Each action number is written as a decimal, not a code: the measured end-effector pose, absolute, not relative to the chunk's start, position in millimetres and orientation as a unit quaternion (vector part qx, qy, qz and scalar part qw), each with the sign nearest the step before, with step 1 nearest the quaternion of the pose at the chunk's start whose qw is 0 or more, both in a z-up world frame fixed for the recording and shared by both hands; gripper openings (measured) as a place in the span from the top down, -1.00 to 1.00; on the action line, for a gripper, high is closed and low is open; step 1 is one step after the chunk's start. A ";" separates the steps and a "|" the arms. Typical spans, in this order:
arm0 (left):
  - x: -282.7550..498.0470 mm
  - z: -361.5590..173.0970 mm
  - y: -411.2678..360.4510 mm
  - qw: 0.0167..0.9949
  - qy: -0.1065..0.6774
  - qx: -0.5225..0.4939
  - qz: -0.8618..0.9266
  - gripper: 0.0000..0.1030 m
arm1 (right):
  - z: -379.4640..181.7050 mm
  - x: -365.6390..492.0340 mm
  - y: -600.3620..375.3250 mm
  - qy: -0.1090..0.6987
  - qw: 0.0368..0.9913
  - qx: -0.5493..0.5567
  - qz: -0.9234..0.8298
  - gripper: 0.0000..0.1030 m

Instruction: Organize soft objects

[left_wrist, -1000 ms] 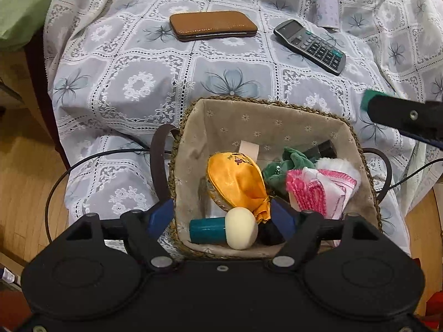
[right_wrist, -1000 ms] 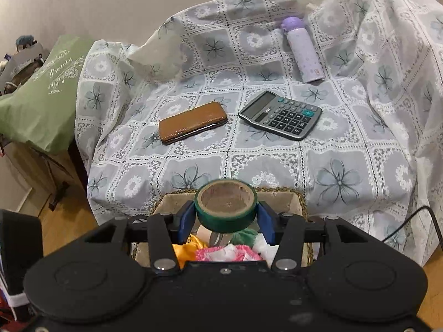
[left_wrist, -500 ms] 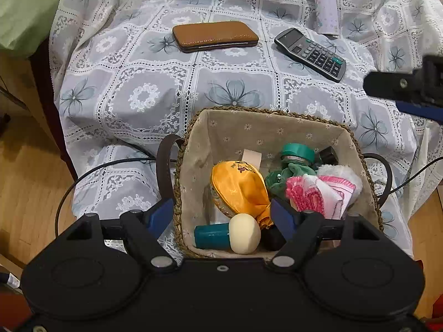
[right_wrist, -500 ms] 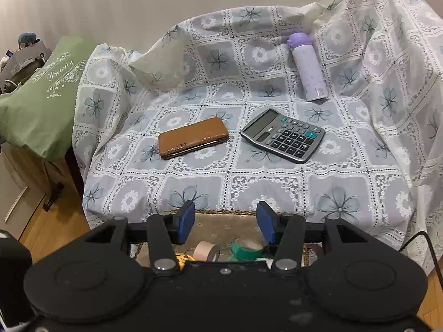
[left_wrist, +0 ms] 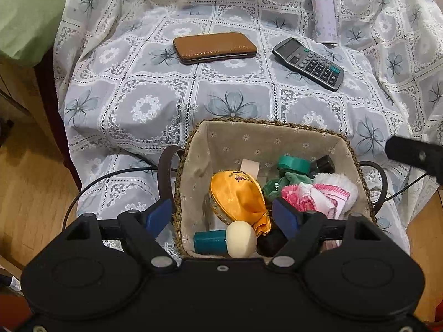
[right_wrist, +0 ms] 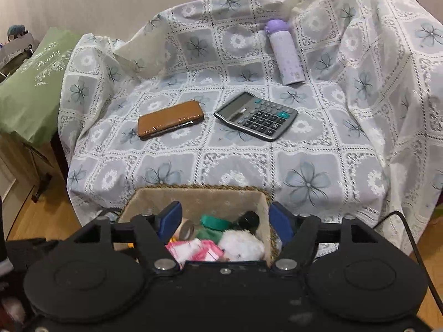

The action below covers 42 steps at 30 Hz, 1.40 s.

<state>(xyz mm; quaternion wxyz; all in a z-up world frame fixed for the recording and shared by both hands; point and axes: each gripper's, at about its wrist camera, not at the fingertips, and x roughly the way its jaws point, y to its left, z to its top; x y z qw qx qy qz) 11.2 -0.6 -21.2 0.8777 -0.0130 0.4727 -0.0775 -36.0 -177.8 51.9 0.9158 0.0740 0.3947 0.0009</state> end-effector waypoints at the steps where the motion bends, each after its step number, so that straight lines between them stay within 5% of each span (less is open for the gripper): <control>1: 10.9 -20.4 -1.0 0.878 0.471 -0.013 -0.077 -0.52 | 51.8 -38.3 -179.3 0.396 0.915 0.073 0.000 -0.43; 9: 6.1 -12.2 -5.8 0.886 0.458 0.001 -0.071 -0.54 | 44.2 -48.4 -186.9 0.415 0.907 0.073 -0.012 -0.54; 12: 4.2 -8.3 -7.3 0.891 0.449 0.010 -0.063 -0.75 | 40.6 -50.9 -186.1 0.422 0.904 0.071 -0.015 -0.58; 42: -0.9 -2.5 -12.5 0.895 0.442 0.025 -0.049 -0.76 | 28.1 -54.2 -190.8 0.449 0.890 0.055 -0.050 -0.81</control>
